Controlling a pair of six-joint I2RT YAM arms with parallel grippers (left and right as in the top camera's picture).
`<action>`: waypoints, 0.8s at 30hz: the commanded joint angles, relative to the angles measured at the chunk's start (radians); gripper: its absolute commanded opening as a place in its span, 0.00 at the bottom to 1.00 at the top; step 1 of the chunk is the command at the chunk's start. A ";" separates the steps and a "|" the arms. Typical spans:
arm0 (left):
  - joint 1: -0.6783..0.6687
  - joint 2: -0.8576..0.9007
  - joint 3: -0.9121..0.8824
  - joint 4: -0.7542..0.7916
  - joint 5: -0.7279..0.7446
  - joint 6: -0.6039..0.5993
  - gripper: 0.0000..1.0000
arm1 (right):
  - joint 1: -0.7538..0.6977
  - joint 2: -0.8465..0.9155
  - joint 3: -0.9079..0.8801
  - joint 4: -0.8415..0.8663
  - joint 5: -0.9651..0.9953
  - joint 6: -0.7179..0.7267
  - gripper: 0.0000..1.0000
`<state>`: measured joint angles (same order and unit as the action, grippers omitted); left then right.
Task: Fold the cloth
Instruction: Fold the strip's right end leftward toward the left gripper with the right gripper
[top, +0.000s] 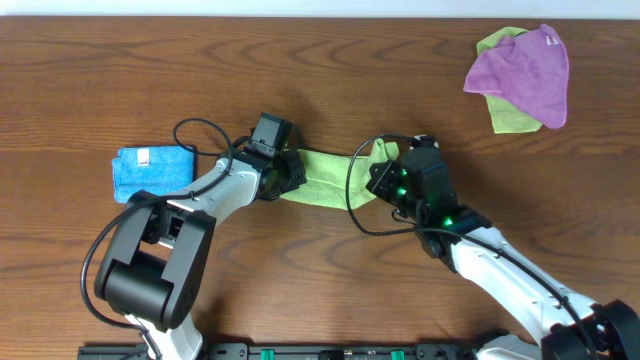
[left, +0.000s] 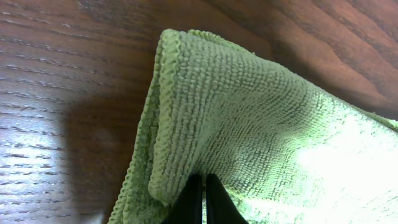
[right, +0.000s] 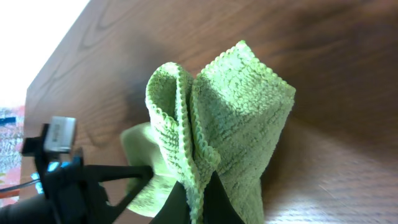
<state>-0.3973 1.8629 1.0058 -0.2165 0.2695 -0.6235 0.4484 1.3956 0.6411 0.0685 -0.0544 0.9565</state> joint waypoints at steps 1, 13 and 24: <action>-0.011 0.050 -0.013 -0.017 0.038 0.014 0.06 | 0.027 -0.002 0.029 0.010 0.028 -0.011 0.01; -0.007 0.048 0.012 -0.046 0.079 0.024 0.06 | 0.122 0.151 0.159 0.048 0.043 -0.012 0.01; 0.060 -0.035 0.040 -0.093 0.078 0.087 0.06 | 0.138 0.175 0.188 0.048 0.043 -0.023 0.01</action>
<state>-0.3687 1.8641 1.0328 -0.2970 0.3450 -0.5621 0.5735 1.5604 0.8062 0.1165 -0.0250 0.9524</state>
